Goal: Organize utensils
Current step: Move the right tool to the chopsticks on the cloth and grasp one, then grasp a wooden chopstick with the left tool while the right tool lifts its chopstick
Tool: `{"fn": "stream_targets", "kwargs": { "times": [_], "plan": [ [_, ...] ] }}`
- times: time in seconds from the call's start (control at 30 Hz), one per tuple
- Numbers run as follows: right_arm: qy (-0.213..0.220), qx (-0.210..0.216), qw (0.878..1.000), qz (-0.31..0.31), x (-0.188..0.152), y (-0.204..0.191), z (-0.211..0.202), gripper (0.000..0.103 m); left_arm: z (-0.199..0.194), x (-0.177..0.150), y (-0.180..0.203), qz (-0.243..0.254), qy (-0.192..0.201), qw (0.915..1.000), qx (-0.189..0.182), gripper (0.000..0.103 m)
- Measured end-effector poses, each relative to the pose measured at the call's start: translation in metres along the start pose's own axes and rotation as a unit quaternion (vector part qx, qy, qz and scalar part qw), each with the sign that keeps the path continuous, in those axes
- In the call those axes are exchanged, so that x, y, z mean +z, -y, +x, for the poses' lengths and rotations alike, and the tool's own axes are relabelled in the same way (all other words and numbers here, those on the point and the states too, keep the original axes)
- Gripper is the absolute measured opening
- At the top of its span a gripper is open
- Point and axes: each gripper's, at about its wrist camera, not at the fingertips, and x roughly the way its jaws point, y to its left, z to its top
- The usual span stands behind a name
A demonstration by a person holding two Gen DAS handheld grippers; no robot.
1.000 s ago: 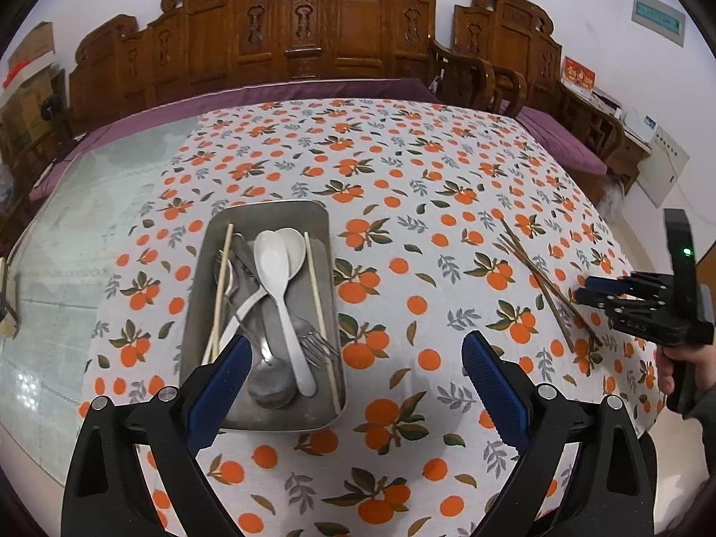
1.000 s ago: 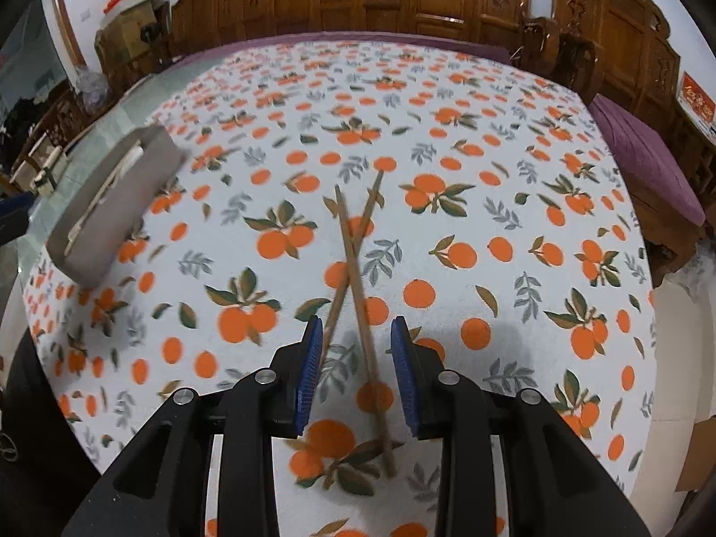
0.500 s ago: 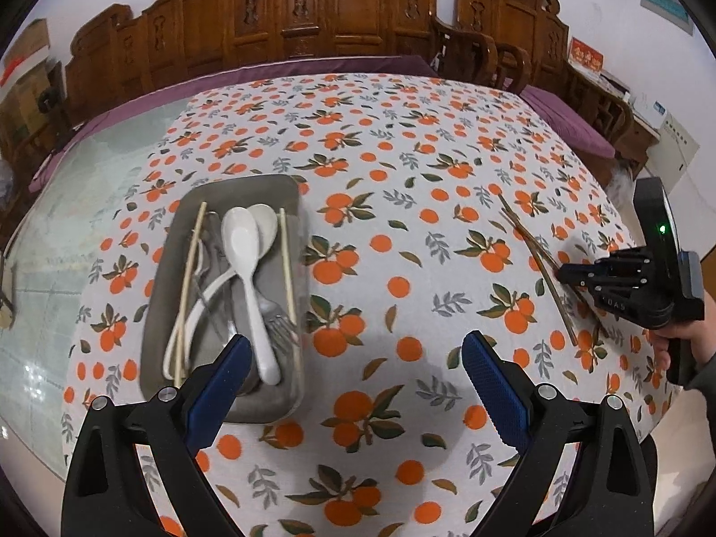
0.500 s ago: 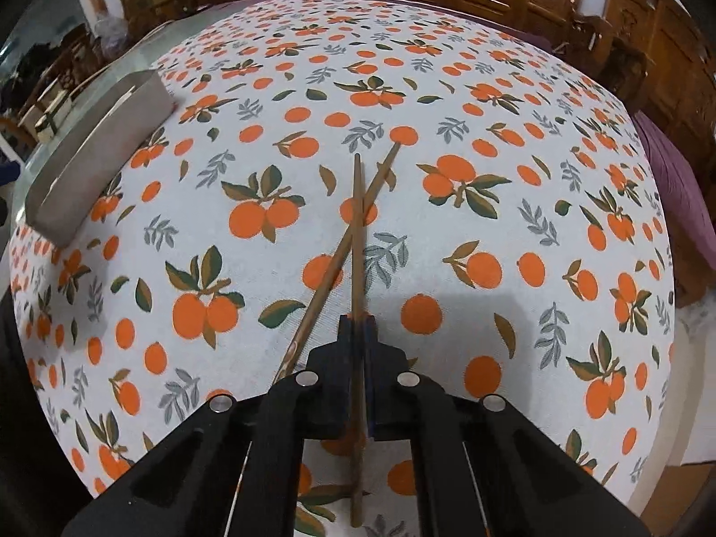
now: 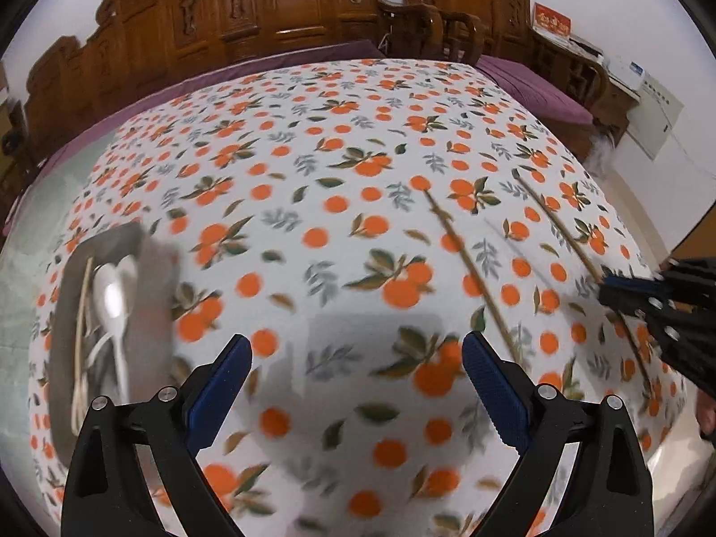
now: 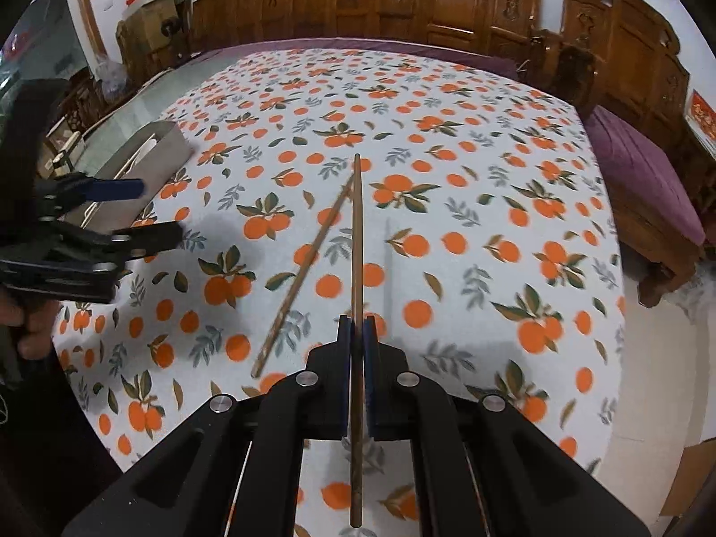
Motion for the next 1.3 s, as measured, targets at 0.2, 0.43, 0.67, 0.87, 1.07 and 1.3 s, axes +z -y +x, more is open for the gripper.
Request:
{"fn": "stream_targets", "kwargs": {
  "times": [0.2, 0.43, 0.67, 0.87, 1.07, 1.3],
  "plan": [
    [0.004, -0.005, 1.000, 0.018, -0.012, 0.015, -0.008, 0.006, 0.026, 0.008, 0.030, 0.009, -0.011, 0.9997, -0.017, 0.091],
    [0.008, -0.004, 0.999, 0.032, -0.016, 0.025, -0.008, 0.006, 0.045, 0.017, 0.056, 0.017, -0.022, 0.9991, -0.030, 0.076],
    [0.012, 0.000, 0.999, 0.042, -0.014, 0.026, -0.007, 0.006, 0.062, 0.016, 0.077, 0.036, -0.044, 0.9972, -0.048, 0.045],
    [0.012, -0.003, 0.999, 0.038, -0.013, 0.020, -0.009, 0.006, 0.066, 0.011, 0.077, 0.049, -0.050, 0.9971, -0.029, 0.030],
    [0.016, -0.005, 0.999, 0.047, -0.009, 0.016, -0.011, 0.006, 0.062, 0.008, 0.057, 0.041, -0.064, 0.9968, -0.027, 0.005],
    [0.017, -0.007, 0.999, 0.043, -0.002, -0.005, -0.011, 0.006, 0.041, 0.003, 0.023, 0.028, -0.058, 0.9976, -0.024, 0.004]
  ]
}}
